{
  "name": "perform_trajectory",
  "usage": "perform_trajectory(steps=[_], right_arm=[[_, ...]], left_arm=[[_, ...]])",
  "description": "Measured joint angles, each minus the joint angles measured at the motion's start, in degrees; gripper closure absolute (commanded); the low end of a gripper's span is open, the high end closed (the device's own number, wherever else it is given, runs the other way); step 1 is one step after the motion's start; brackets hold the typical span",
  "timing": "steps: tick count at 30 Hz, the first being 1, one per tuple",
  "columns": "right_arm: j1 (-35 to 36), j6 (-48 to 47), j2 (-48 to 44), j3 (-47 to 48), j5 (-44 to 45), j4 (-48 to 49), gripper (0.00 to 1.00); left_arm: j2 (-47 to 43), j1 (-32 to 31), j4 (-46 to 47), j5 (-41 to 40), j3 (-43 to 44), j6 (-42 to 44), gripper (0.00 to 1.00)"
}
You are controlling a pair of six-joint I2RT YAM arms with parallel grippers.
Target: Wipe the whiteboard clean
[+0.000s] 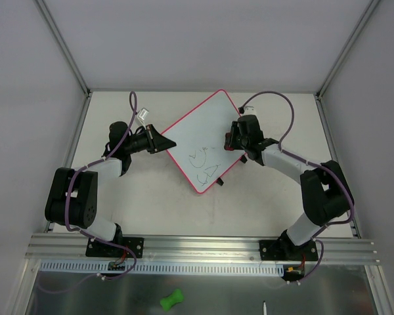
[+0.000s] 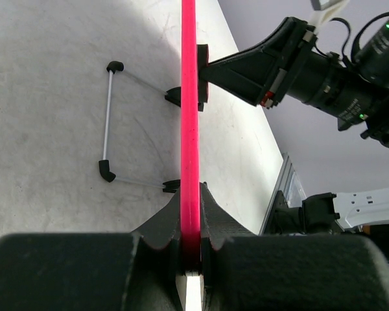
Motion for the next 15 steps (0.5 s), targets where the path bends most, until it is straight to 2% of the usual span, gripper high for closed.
perform_trajectory(steps=[7,12,15], right_arm=[[-5.2,4.9,0.0,-3.3,-2.0,2.3,0.99],[-2.1,2.4,-0.5,-3.3,1.4,2.6,1.00],[2.4,-1.3,-1.2,-3.2,3.5,3.0,1.00]], left_arm=[[0.0,0.0,0.0,0.0,0.0,0.0,1.00],[-0.1,0.0,0.0,0.1,0.0,0.0,1.00],[-0.1,0.0,0.0,0.0,0.0,0.0,1.00]])
